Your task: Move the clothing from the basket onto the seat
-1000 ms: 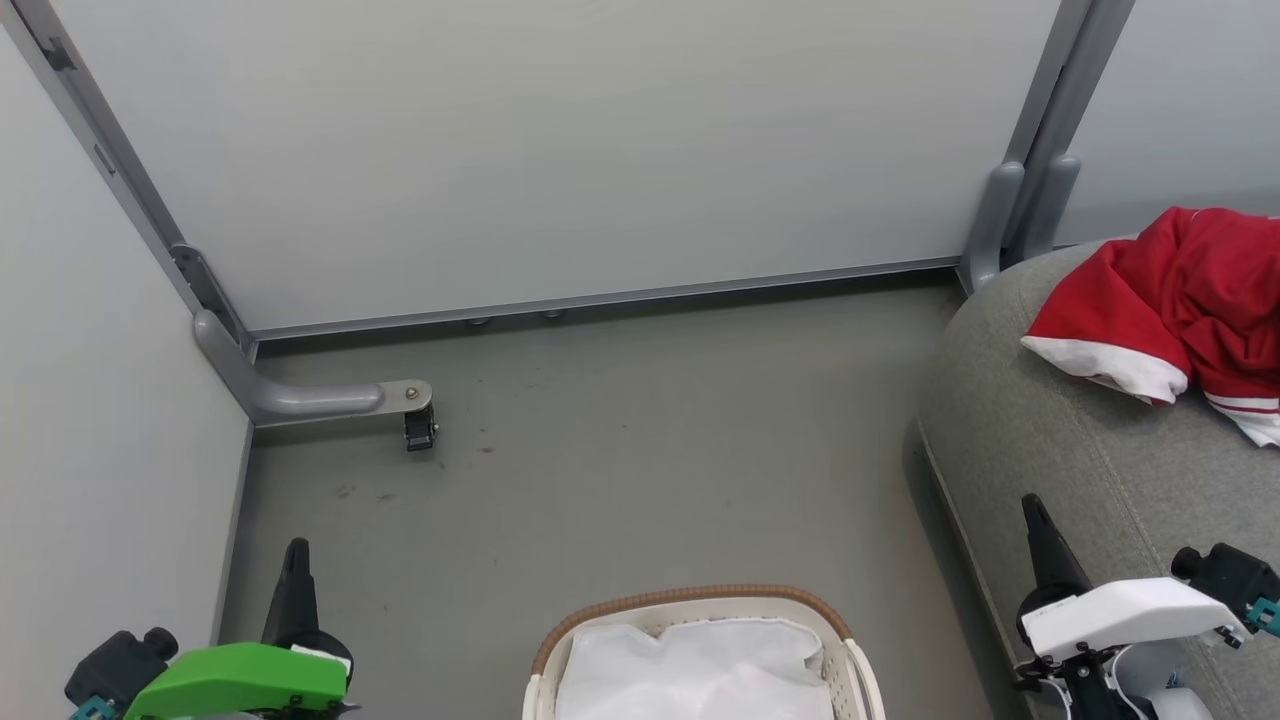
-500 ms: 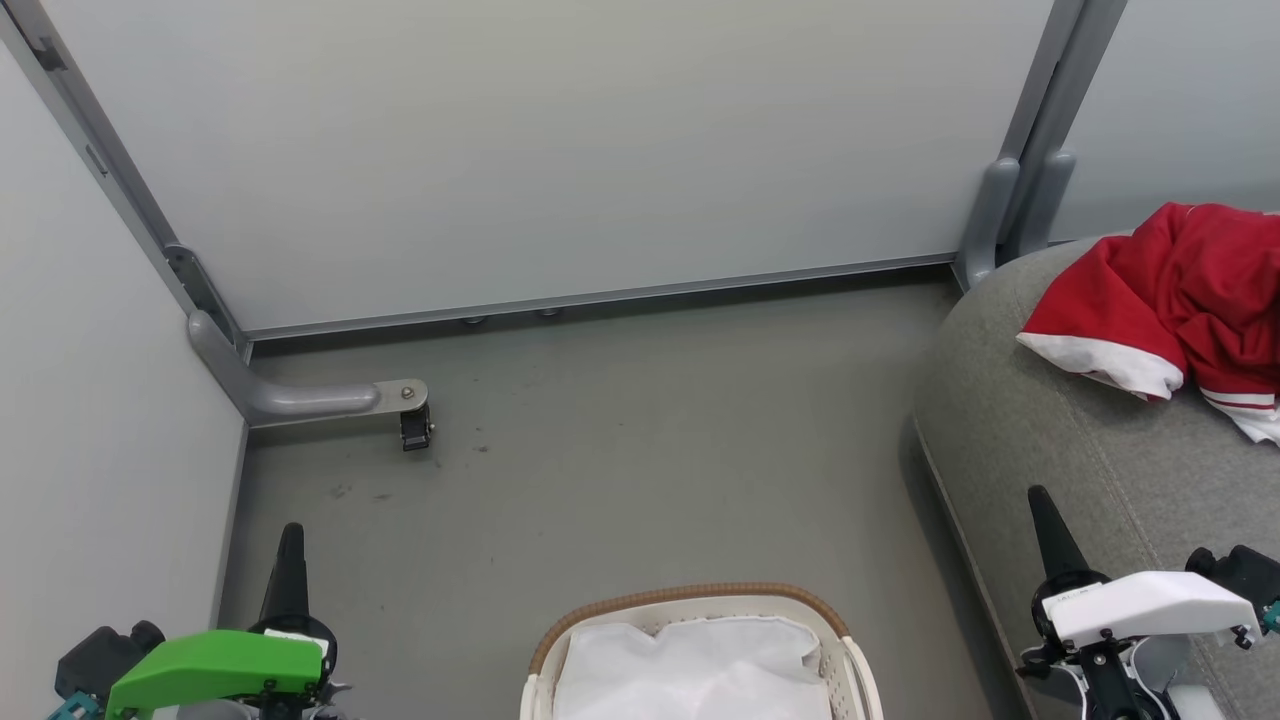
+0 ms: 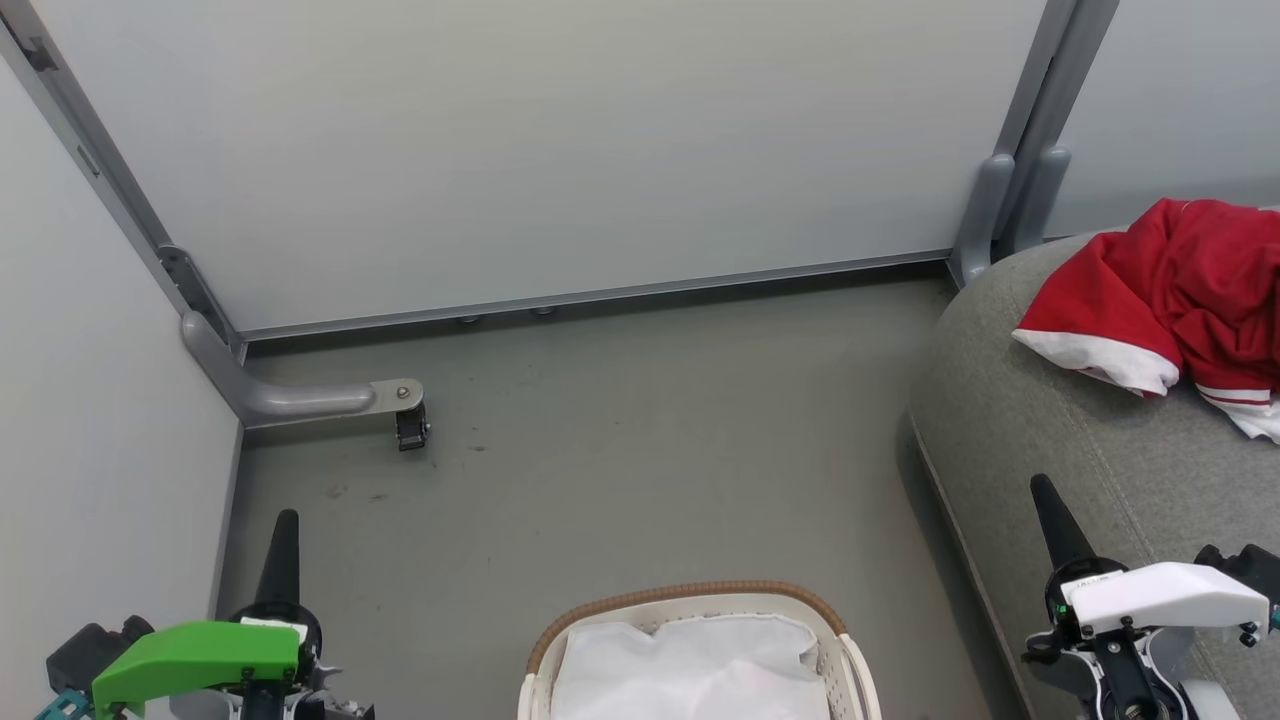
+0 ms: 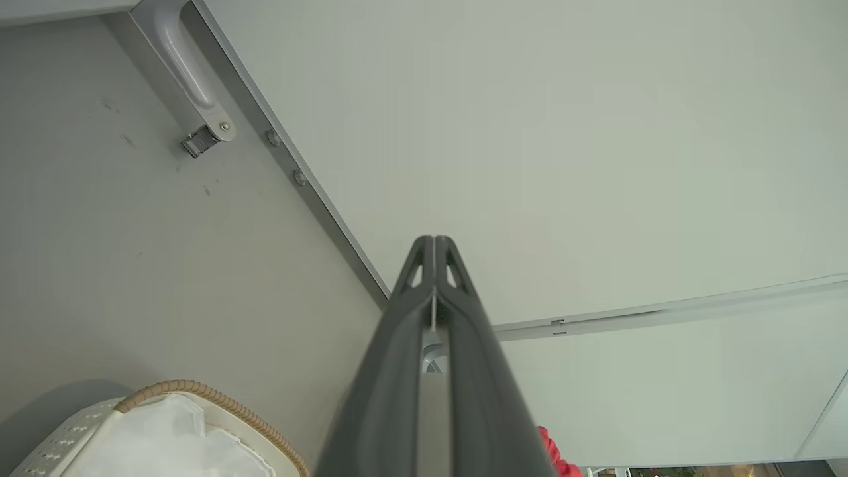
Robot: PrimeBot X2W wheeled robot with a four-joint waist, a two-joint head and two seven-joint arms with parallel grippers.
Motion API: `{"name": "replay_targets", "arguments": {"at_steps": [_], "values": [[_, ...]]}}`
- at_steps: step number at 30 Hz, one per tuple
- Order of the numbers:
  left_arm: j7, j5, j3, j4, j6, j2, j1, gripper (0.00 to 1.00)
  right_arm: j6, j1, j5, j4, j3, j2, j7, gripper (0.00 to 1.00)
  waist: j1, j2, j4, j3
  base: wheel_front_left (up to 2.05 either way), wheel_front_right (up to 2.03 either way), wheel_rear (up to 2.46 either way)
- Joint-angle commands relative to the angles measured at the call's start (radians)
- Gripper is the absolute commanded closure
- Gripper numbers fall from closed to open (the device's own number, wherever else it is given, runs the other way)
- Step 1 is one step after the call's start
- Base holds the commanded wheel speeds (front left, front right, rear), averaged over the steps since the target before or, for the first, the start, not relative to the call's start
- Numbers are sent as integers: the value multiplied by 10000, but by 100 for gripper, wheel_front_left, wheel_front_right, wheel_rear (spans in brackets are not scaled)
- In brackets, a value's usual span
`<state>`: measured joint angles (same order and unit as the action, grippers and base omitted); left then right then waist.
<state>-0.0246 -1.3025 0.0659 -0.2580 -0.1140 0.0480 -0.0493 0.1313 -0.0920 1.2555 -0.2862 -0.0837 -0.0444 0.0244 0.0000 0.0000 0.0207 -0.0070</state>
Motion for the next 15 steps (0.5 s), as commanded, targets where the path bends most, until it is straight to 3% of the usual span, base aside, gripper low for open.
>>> {"name": "replay_targets", "arguments": {"at_steps": [1, 15], "values": [[-61, -206, 71, 113, -48, 31, -276, 100, -6, -148, 268, 131, -45, -62, 64, 100, 0, 0, -6, 3, 0, 0, 0], [-374, -1267, 225, 127, -102, 34, -421, 100, -7, -185, 1479, 243, -152, -70, 382, 100, 0, 0, -71, 35, 0, 0, 0]]}}
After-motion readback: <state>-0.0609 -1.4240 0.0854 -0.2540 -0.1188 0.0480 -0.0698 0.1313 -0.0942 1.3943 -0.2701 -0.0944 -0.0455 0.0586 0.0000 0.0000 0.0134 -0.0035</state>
